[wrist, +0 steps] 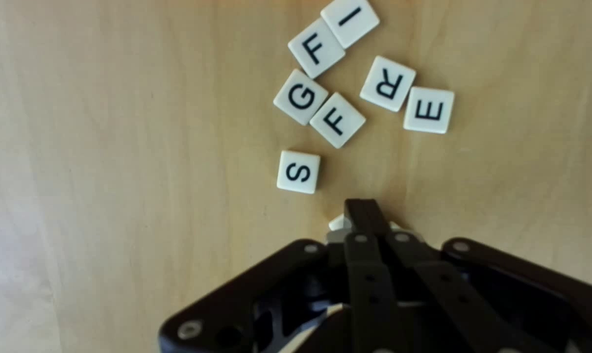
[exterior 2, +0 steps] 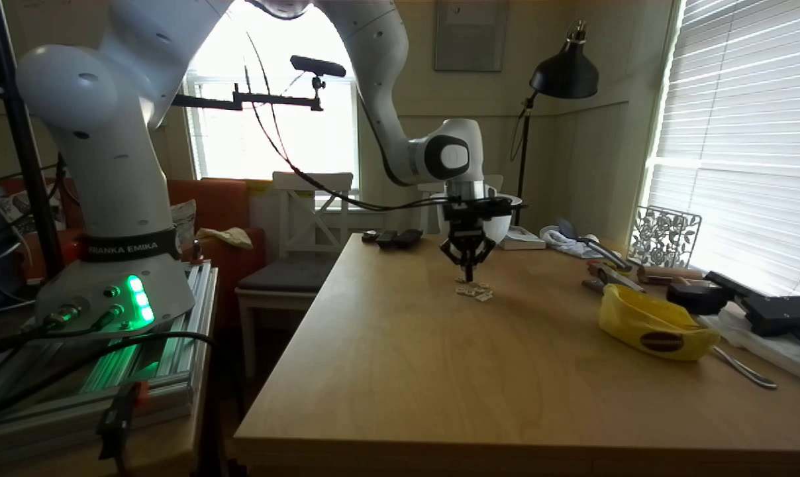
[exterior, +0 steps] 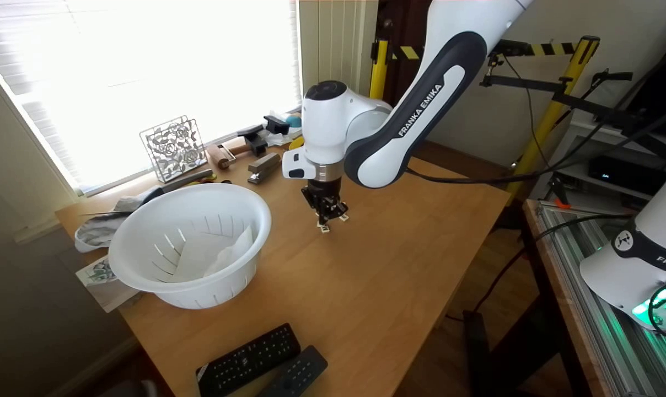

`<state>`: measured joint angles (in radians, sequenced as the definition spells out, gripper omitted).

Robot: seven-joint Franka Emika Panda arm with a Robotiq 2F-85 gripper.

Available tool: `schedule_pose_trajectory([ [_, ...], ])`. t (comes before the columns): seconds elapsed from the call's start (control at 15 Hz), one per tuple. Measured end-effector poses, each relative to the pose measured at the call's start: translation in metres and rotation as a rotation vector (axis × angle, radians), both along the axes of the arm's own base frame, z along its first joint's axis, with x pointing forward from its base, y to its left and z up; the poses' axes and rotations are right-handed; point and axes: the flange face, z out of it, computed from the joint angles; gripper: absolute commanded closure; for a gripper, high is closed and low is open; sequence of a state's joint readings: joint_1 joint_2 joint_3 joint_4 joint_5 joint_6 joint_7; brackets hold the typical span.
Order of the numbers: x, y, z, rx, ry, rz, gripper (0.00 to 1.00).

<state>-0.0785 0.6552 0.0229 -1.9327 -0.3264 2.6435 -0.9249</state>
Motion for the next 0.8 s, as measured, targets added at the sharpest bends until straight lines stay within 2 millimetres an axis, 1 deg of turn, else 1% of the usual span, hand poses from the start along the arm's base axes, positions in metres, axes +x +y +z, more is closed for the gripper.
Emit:
schedule_pose_trajectory([
  [0.4, -0.0014, 0.0024, -0.0001, -0.014, 0.021, 0.042, 1.00],
  [0.8, -0.0020, 0.0032, -0.0002, -0.018, 0.027, 0.047, 1.00],
])
